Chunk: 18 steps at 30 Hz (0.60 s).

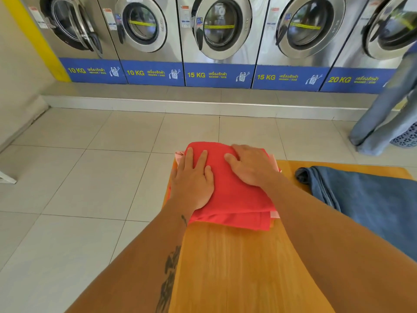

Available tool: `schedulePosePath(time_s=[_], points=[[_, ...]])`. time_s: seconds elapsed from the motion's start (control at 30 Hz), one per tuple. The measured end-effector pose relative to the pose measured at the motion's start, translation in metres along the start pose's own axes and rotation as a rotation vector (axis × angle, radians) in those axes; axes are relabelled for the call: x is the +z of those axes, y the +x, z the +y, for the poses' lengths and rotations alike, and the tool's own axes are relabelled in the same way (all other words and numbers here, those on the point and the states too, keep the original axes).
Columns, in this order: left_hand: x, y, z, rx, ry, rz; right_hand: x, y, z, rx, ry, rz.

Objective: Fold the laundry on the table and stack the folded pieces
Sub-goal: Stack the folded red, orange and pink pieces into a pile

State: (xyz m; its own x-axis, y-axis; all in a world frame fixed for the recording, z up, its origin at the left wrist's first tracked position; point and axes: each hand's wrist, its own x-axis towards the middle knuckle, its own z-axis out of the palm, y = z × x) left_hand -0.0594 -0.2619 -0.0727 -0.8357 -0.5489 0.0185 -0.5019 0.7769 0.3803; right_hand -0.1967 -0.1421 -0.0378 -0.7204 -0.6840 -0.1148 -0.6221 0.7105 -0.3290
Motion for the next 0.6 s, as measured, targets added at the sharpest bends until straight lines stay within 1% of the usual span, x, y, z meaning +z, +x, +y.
schedulePosePath(time_s=[0.1,0.13,0.17,0.23,0.27,0.3,0.37,0.4,0.43,0.47,0.5,0.57,0.6], points=[[-0.001,0.0,0.002,0.008,0.013,-0.021,-0.007,-0.005,0.027,0.189,-0.009,-0.087],[-0.003,0.0,0.003,0.004,0.02,-0.042,-0.01,-0.007,0.03,0.223,-0.015,-0.098],[-0.006,0.003,0.003,-0.004,0.027,-0.071,-0.012,-0.009,0.029,0.235,-0.042,-0.068],[-0.018,0.014,0.003,-0.026,0.005,-0.108,-0.014,-0.019,0.018,0.208,-0.081,0.088],[-0.024,0.021,0.004,-0.022,-0.021,-0.089,-0.012,-0.029,0.012,0.165,-0.067,0.16],[-0.03,0.027,0.006,0.005,-0.044,-0.05,-0.006,-0.04,0.006,0.11,-0.052,0.192],[-0.034,0.036,0.011,0.135,-0.06,0.003,0.011,-0.062,0.001,0.041,-0.053,0.157],[-0.032,0.039,0.011,0.199,-0.052,-0.022,0.019,-0.069,0.002,0.055,-0.045,0.128],[-0.028,0.041,0.009,0.219,-0.05,-0.072,0.023,-0.072,0.005,0.085,-0.022,0.107],[-0.023,0.042,0.003,0.176,-0.081,-0.135,0.025,-0.071,0.008,0.111,0.001,0.096],[-0.021,0.042,-0.005,0.084,-0.156,-0.189,0.024,-0.069,0.009,0.126,0.009,0.084],[-0.019,0.042,-0.024,-0.132,-0.311,-0.225,0.022,-0.066,0.006,0.124,-0.006,0.062],[-0.022,0.04,-0.03,-0.192,-0.303,-0.223,0.02,-0.065,0.005,0.127,-0.017,0.044]])
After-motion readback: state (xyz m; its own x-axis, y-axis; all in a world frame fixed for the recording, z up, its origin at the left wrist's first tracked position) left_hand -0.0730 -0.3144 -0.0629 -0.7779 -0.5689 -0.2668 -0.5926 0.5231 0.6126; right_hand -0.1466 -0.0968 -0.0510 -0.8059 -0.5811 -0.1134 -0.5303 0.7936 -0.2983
